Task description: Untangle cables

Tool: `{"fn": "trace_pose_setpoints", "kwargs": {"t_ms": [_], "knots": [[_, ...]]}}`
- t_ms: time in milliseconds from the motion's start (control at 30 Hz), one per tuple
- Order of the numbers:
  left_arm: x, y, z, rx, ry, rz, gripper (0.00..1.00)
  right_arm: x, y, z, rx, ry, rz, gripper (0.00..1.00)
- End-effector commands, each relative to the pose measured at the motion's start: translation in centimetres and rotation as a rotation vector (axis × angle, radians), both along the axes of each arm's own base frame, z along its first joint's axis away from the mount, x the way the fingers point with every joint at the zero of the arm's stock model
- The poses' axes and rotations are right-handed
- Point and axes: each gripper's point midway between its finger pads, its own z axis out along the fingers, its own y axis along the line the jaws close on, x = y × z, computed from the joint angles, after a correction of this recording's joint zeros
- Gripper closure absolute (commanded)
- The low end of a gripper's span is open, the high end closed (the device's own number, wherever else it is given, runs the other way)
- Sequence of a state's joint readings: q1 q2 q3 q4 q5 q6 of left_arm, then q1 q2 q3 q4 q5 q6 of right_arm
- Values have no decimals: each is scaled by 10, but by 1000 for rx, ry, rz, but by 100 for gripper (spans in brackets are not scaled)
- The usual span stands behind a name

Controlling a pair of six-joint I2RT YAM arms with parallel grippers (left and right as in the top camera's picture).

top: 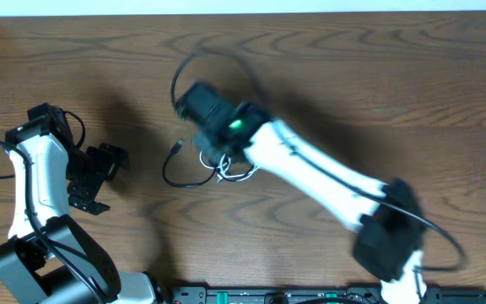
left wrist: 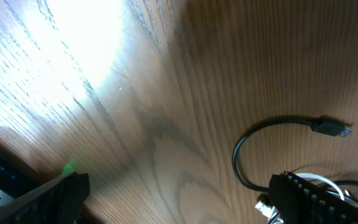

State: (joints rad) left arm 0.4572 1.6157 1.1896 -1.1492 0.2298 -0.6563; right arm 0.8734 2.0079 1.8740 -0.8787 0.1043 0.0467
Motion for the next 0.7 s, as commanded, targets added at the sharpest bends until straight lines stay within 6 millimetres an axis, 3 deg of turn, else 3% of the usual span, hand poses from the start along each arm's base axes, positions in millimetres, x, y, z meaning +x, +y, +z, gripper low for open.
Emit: {"fn": "trace_pose_setpoints", "kwargs": {"t_ms": [0,167,200,267,400,533,667], "knots": [[1,-1,2,-11,-11,-36,2,1,-22,141,327,-106,-34,99],[10,-19,7,-114,-94,-127,2,-29,-45,235,616,-124,116,99],[12,-23,8,-134,-109,-144,2,-37,-55,261,685,-152,157,99],[16,-34,10,-171,-136,-182,2,-33,-80,291,729,-243,119,99],[26,-69,18,-262,-214,-339,2,-26,-110,312,806,-246,-36,99],[32,-109,19,-288,-239,-502,2,-23,-110,308,888,-122,-135,99],[30,-164,28,-389,-274,-654,2,-22,-111,305,905,-87,-171,99]]}}
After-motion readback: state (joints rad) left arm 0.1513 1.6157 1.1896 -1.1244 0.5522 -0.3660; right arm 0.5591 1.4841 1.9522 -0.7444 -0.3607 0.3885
